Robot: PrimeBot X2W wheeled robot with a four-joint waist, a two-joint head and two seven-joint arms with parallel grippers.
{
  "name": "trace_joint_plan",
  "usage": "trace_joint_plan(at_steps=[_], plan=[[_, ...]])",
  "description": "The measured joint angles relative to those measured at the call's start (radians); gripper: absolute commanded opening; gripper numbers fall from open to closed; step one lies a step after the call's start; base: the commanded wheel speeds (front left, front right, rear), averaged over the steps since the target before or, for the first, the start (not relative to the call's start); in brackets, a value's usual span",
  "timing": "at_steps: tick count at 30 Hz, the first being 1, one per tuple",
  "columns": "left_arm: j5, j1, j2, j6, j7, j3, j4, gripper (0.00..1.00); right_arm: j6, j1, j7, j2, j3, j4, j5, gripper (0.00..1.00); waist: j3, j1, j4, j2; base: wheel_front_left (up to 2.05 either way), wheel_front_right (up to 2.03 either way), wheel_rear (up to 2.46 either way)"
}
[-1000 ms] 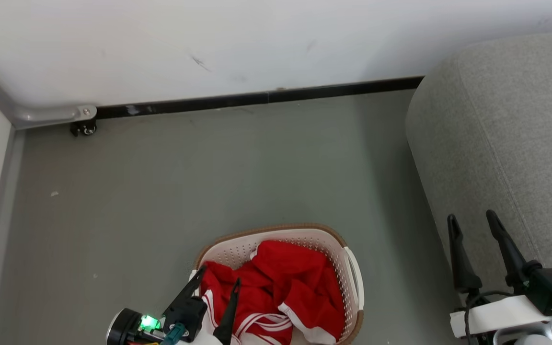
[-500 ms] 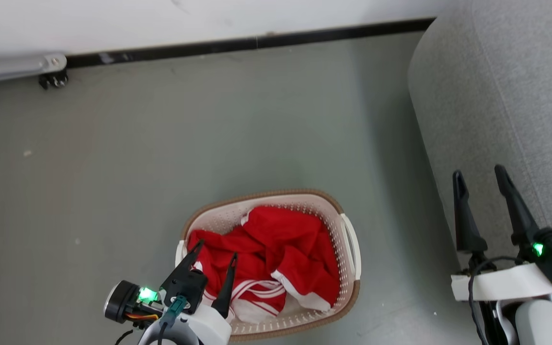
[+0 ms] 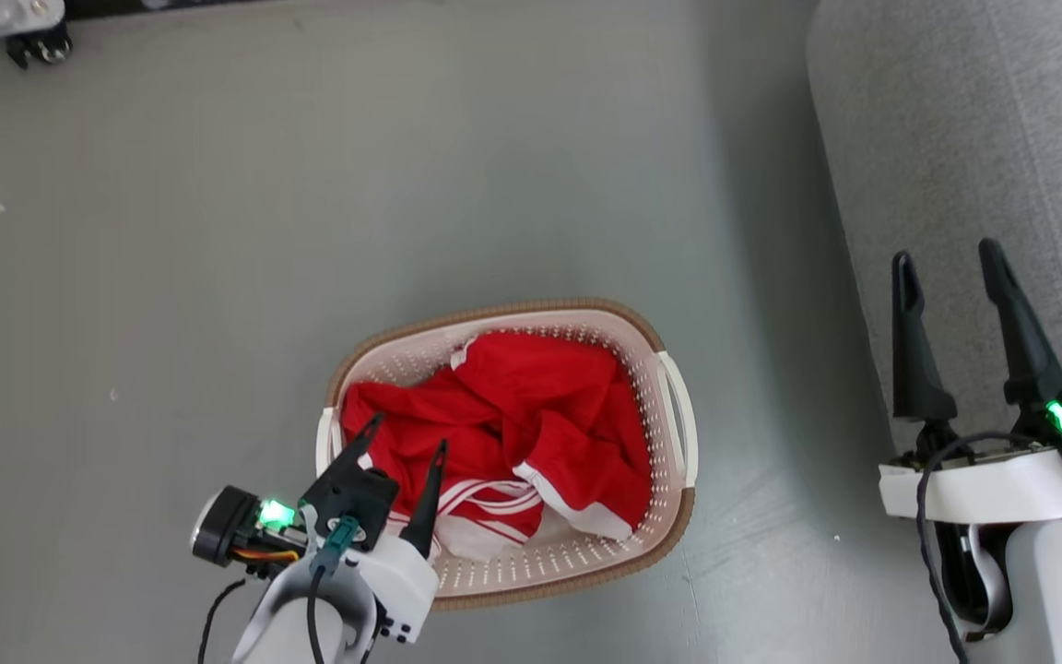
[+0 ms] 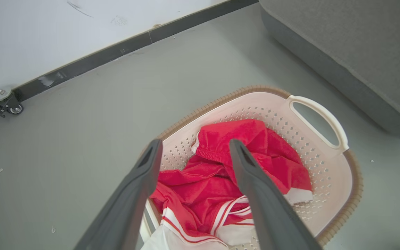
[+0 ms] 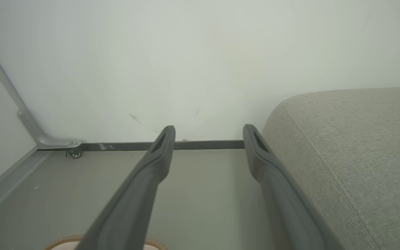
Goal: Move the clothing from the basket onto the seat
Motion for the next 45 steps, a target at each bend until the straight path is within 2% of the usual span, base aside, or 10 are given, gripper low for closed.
trace_joint_plan(at_steps=[20, 33, 45], plan=[[0.028, -0.097, 0.008, 0.009, -0.003, -0.021, 0.096, 1.0, 0.0, -0.104, -0.008, -0.003, -0.041, -0.013, 0.002, 1.0, 0.134, 0.0, -0.003, 0.0, 0.0, 0.0, 0.0], [0.062, -0.126, 0.013, 0.017, -0.003, -0.046, 0.224, 1.0, 0.0, -0.131, -0.017, -0.004, -0.043, 0.015, 0.002, 1.0, 0.151, 0.0, -0.011, 0.0, 0.0, 0.0, 0.0], [0.086, -0.176, 0.011, 0.075, -0.001, -0.046, 0.343, 1.0, 0.0, -0.133, -0.017, -0.004, -0.041, 0.028, 0.005, 1.0, 0.153, 0.0, -0.02, 0.0, 0.0, 0.0, 0.0]])
